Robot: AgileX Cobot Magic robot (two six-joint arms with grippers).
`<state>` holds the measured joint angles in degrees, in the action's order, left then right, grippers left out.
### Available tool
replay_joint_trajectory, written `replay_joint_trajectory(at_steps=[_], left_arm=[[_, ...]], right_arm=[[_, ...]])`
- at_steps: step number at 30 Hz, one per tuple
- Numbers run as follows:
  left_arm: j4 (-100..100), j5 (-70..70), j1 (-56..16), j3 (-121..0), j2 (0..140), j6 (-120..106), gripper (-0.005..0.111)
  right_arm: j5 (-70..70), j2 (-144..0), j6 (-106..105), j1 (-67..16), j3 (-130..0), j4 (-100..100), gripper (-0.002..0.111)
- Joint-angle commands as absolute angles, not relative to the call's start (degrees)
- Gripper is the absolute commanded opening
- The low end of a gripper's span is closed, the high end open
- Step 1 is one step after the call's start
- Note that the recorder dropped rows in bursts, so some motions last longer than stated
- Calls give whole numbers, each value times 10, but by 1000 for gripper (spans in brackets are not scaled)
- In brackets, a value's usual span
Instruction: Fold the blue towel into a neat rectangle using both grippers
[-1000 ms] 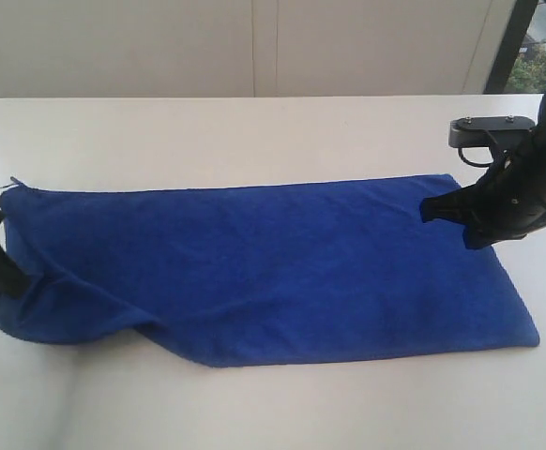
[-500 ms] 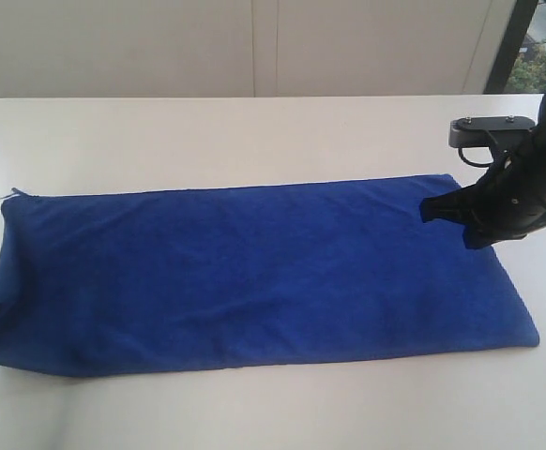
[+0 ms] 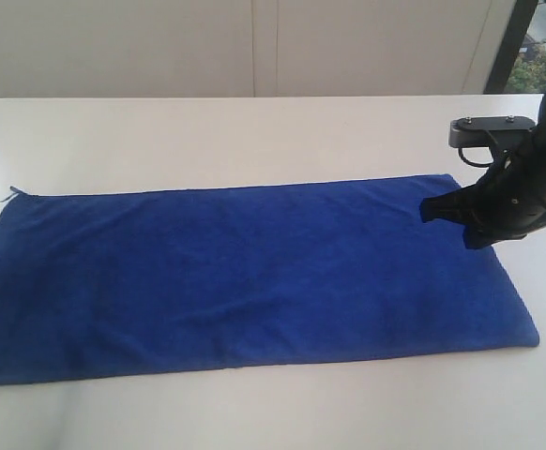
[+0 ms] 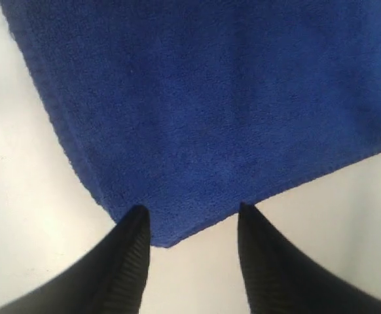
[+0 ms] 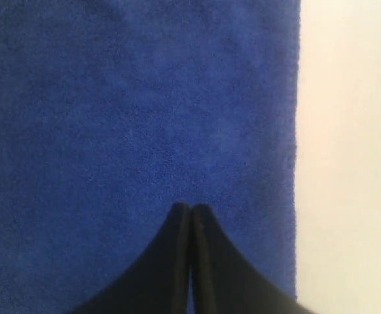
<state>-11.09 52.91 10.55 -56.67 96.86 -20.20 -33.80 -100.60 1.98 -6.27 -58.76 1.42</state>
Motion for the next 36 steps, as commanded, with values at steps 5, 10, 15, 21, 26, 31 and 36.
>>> replay_joint_trajectory(at_steps=[5, 10, 15, 21, 26, 31, 36], left_arm=[[-142, 492, 107, -568, 961, -192, 50], [-204, 507, 107, -568, 975, -232, 27], [-156, 527, 107, -566, 1006, -233, 0], [-123, 534, 107, -566, 1040, -230, 0], [-97, 518, 107, -566, 1053, -223, 0], [-97, 512, 107, -566, 1079, -223, 0], [-101, 523, 107, -573, 1065, -223, 0]], right_arm=[[-337, -1002, 15, -62, -585, 17, 0], [-335, -1002, 15, -62, -585, 17, 0], [-335, -1002, 15, -62, -585, 17, 0], [-332, -1002, 15, -62, -585, 17, 0], [-333, -1013, 15, -62, -585, 17, 0], [-334, -1036, 15, -62, -585, 17, 0], [-338, -1046, 15, -62, -585, 15, 0]])
